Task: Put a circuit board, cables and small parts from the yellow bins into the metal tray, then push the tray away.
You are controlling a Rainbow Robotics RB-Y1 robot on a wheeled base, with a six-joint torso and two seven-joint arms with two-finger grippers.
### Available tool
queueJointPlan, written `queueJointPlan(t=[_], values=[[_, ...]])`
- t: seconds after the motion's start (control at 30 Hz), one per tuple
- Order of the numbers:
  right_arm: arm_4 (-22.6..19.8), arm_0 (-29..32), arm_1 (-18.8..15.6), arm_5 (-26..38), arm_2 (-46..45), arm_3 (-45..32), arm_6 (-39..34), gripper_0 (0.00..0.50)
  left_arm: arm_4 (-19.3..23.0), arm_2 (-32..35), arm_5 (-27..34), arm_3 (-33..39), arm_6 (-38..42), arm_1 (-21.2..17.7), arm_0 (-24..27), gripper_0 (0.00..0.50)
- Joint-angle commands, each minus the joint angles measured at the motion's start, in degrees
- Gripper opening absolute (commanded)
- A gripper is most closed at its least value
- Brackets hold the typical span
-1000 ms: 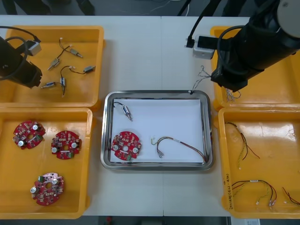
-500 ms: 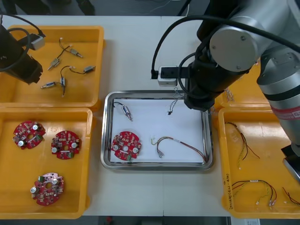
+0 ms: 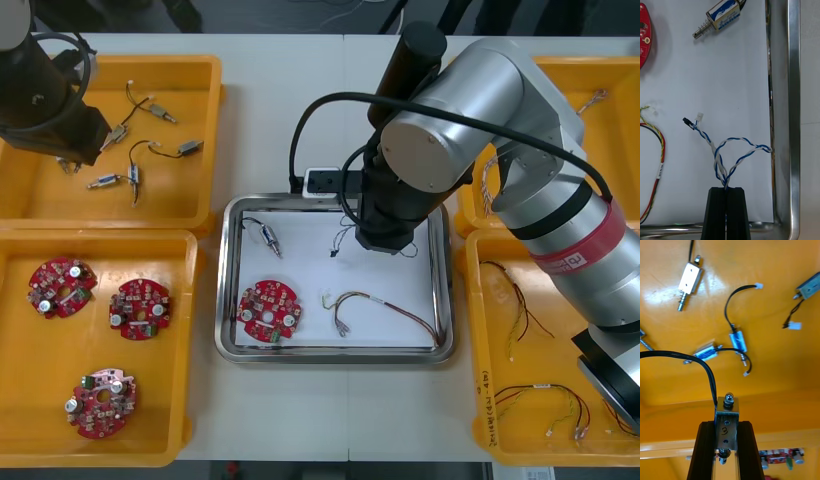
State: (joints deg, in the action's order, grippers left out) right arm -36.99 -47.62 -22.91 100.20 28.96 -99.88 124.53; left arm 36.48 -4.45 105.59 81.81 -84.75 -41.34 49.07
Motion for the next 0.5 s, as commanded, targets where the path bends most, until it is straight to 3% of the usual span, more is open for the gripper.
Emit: queueJointPlan(t=[0.03, 0.5], values=[[2.63, 1.04, 0.5, -2.29, 4.0, -0.58, -1.13, 0.0, -1.76, 2.6, 2.87, 4.67, 5.82, 2.84, 1.03, 0.0], [1.4, 4.64, -2.31, -10.55, 5.41, 2.49, -0.17, 0.0, -4.04, 4.71, 4.41, 15.83, 16.54, 9.34, 1.03, 0.0]])
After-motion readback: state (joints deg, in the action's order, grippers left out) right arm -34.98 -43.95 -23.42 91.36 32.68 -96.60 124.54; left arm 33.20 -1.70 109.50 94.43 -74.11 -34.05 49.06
